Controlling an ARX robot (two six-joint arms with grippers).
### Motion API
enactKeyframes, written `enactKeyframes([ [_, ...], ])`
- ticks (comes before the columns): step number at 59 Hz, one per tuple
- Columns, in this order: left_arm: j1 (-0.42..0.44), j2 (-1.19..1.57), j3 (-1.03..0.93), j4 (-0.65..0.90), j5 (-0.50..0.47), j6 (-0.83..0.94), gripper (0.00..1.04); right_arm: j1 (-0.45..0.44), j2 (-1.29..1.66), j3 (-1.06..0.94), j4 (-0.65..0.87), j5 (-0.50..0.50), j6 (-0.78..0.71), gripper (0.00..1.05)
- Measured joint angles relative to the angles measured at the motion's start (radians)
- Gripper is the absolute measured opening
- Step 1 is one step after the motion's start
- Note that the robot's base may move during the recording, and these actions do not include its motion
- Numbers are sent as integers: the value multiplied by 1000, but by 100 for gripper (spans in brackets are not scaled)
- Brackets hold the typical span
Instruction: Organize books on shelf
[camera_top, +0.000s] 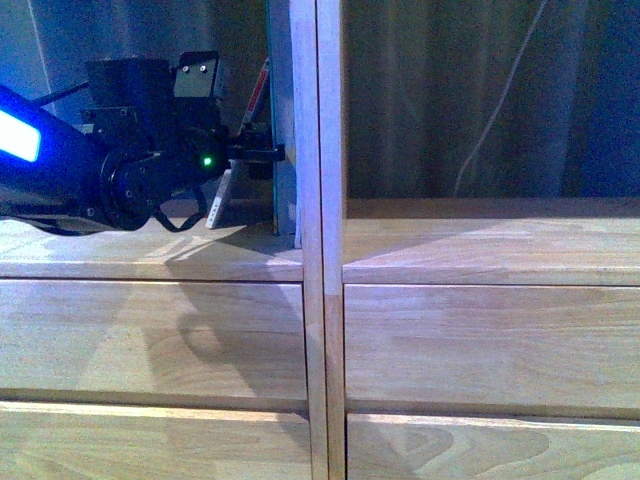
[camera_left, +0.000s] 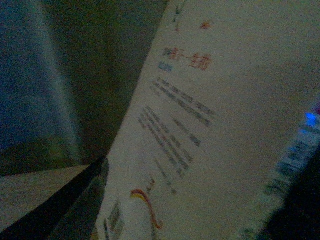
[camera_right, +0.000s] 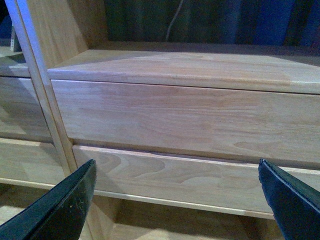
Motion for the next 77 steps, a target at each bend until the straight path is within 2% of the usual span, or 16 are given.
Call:
enactKeyframes([
  [4,-2,-30,-43,7,-2,4,98,0,0,0,0,-1,0,98],
  [20,-5,-193,-232,49,11,-23,97,0,0,0,0,0,0,98],
  [31,-17,-401,-459,56,10,-91,97,0,0,0,0,0,0,98],
  [40,-15,-638,-720,46,-90,-101,97,0,0,0,0,0,0,98],
  [48,1,-849,-930,15,-138,-63,97,0,0,0,0,0,0,98],
  [56,22,-1105,-1133,-69,-156,-10,97,0,0,0,0,0,0,98],
  [62,73,-1334,-1263,-193,-169,13,97,0,0,0,0,0,0,98],
  [72,175,-1692,-1424,-350,-223,60,97,0,0,0,0,0,0,98],
  [77,177,-1841,-1478,-451,-255,66,97,0,0,0,0,0,0,98],
])
